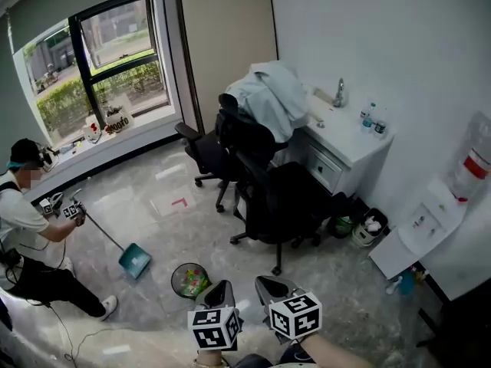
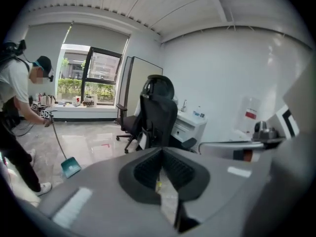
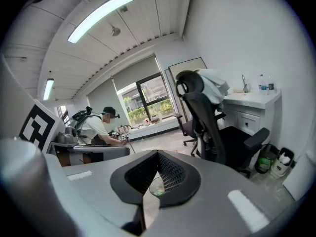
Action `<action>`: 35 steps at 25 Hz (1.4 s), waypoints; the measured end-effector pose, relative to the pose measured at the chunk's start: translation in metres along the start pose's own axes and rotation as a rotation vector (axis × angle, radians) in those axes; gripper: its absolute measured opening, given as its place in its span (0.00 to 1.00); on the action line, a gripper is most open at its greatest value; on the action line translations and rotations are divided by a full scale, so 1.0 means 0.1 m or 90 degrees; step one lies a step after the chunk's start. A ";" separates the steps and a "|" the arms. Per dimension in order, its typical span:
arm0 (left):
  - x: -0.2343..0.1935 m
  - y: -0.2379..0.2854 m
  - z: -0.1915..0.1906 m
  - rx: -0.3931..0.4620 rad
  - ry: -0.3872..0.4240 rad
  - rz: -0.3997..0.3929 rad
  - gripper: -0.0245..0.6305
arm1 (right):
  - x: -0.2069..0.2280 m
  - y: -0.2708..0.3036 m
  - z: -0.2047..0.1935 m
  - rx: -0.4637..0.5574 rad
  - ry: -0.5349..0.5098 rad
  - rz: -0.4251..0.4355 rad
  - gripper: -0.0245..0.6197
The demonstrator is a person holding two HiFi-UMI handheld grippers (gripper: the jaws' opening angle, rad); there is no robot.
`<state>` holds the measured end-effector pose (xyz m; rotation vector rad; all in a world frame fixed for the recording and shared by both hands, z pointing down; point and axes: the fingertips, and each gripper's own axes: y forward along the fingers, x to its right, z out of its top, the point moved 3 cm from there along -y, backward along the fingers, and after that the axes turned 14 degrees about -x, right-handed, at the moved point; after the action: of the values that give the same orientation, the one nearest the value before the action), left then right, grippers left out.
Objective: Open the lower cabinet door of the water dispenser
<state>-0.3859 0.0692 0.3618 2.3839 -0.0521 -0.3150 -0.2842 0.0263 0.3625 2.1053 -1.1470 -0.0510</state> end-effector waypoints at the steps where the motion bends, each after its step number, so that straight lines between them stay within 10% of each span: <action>1: 0.21 0.12 0.04 -0.003 0.008 -0.009 0.05 | 0.22 -0.12 0.00 0.005 0.004 -0.013 0.04; 13: 2.84 1.44 0.20 -0.062 0.152 -0.167 0.05 | 2.73 -1.64 -0.49 0.057 0.153 -0.210 0.04; 35: 6.55 3.60 -0.07 -0.235 0.529 -0.482 0.05 | 5.85 -3.29 -1.89 0.112 0.561 -0.551 0.04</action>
<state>0.2693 -0.2749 0.4698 1.9021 1.1889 0.3222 0.3703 -0.1878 0.4705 2.2296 0.2983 0.5320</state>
